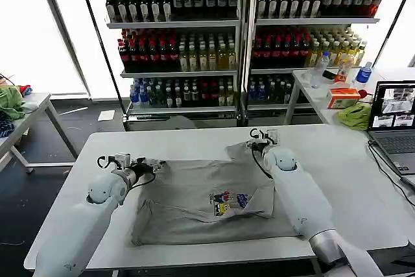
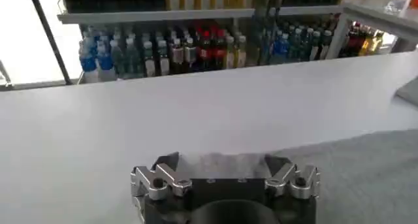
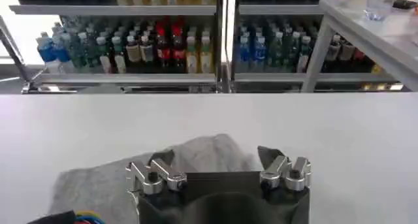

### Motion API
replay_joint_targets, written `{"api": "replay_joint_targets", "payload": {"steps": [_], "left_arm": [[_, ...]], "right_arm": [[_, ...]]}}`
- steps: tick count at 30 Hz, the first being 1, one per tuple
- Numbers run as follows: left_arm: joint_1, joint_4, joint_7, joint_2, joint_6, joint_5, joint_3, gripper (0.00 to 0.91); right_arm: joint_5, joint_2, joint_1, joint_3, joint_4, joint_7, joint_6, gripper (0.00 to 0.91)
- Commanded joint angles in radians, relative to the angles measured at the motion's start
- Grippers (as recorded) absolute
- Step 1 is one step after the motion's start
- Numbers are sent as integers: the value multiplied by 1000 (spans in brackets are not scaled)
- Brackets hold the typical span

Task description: Fold and organize the clothes.

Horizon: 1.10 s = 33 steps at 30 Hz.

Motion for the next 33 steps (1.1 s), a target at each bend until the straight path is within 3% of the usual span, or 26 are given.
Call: {"api": "replay_joint_targets", "payload": {"steps": [1, 2, 4, 22, 33], "left_arm": [[20, -15, 1, 0, 3, 12, 3, 363], [22, -18, 1, 0, 3, 12, 4, 131], [27, -22, 1, 1, 3, 14, 5, 20], [42, -50, 6, -5, 1, 22, 5, 10], [47, -84, -13, -17, -82, 66, -13, 0]], "right_arm": [[0, 4, -10, 5, -6, -3, -1, 766], [1, 5, -12, 7, -5, -3, -1, 413], [5, 6, -16, 11, -1, -3, 0, 0], [34, -14, -58, 6, 76, 25, -11, 0], [86, -31, -95, 33, 200, 49, -11, 0]]}}
